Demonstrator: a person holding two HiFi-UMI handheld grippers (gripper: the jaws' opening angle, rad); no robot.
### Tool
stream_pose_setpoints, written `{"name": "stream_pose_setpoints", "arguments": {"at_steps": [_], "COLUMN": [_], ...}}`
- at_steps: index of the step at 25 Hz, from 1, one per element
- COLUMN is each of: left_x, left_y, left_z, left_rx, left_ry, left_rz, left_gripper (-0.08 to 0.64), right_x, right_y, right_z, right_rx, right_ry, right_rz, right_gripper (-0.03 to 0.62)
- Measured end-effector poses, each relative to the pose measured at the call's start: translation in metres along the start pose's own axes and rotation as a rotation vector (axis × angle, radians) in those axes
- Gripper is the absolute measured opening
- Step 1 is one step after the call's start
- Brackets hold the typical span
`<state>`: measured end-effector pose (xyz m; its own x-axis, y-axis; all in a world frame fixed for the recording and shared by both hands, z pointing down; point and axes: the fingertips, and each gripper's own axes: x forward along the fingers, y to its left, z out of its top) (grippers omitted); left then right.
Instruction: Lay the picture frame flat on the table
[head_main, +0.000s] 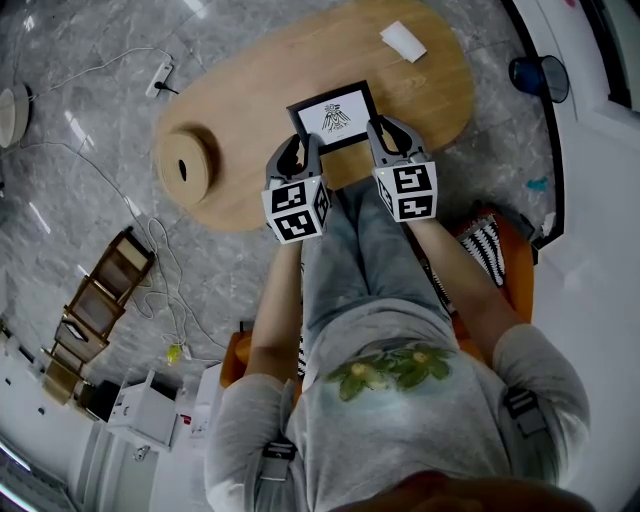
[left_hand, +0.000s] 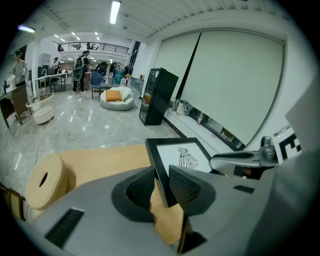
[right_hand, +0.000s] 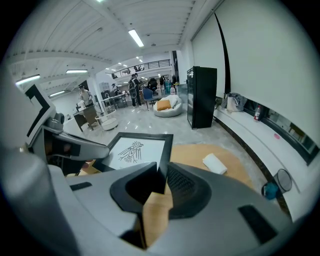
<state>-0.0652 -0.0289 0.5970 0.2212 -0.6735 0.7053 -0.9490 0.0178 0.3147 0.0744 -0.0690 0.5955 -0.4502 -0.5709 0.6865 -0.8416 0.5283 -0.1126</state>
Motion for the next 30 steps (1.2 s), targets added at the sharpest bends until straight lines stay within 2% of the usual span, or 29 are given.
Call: {"name": "stream_pose_setpoints", "arguments": {"at_steps": [14,30], "left_x": [0.029,0.066], "left_y": [0.01,0.017], "left_z": [-0.02,-0.047], "left_rx": [0.023,-0.005], "left_ry": [0.046,0.092], "left_rz": [-0.001,0.024], "left_gripper": [0.104,0.104], "right_x": [0.027,0.065], "right_y": [-0.006,-0.022], "right_z": [-0.025,-0.058], "right_rx": [-0.006,-0.017], "right_ry": [0.065,0.146], "right_rz": [-0.013,0.014], "right_gripper": [0.074,0.074]}}
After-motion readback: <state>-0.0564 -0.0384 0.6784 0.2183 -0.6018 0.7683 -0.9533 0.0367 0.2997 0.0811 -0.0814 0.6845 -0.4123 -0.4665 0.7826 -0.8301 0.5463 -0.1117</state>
